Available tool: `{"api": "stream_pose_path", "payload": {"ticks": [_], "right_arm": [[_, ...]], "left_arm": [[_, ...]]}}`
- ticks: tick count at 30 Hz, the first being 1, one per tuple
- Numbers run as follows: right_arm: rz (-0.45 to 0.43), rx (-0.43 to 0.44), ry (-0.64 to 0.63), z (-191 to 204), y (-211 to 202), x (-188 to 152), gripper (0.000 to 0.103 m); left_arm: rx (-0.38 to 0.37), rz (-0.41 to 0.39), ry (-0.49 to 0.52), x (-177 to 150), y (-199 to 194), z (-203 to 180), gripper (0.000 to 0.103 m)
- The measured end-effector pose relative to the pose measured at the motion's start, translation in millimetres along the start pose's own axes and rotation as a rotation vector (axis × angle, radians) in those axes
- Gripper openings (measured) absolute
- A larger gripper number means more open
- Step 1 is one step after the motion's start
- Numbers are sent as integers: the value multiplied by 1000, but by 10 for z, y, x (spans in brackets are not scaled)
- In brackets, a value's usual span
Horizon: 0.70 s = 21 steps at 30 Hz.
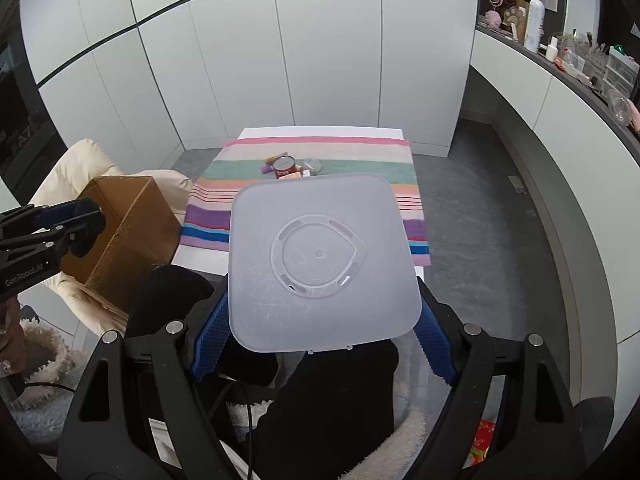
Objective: Organize objects
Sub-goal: 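Carry the container with the right tool while the left tool carries the disc toward the cardboard box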
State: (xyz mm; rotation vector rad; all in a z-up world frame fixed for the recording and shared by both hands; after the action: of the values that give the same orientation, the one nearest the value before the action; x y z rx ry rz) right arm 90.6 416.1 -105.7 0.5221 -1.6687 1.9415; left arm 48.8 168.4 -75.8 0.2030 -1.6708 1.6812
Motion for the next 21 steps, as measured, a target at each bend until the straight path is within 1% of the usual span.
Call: {"api": "stream_pose_path", "payload": {"ticks": [7, 14, 17, 21], "right_arm": [[25, -6, -5, 55, 63, -32, 84], [36, -3, -39, 207, 104, -42, 84], [47, 4, -58, 307, 146, -45, 84], [56, 26, -97, 483, 203, -44, 84]], "left_arm": [[2, 13, -26, -38, 35, 130, 44], [-2, 36, -46, -142, 77, 264, 44], [18, 36, -52, -202, 61, 337, 44], [34, 48, -92, -310, 50, 502, 44]]}}
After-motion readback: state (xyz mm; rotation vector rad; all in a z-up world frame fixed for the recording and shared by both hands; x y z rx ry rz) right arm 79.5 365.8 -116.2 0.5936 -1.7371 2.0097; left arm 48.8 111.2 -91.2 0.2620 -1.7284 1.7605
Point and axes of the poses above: each gripper's, at about its wrist camera, not at the fingertips, and y roughly the way its jaws point, z to its left, x to its top, the point moved 3 cm from there along y, roughly the way its jaws point, and after that the axes turned 9 degrees about y, right-handed, at the moved point
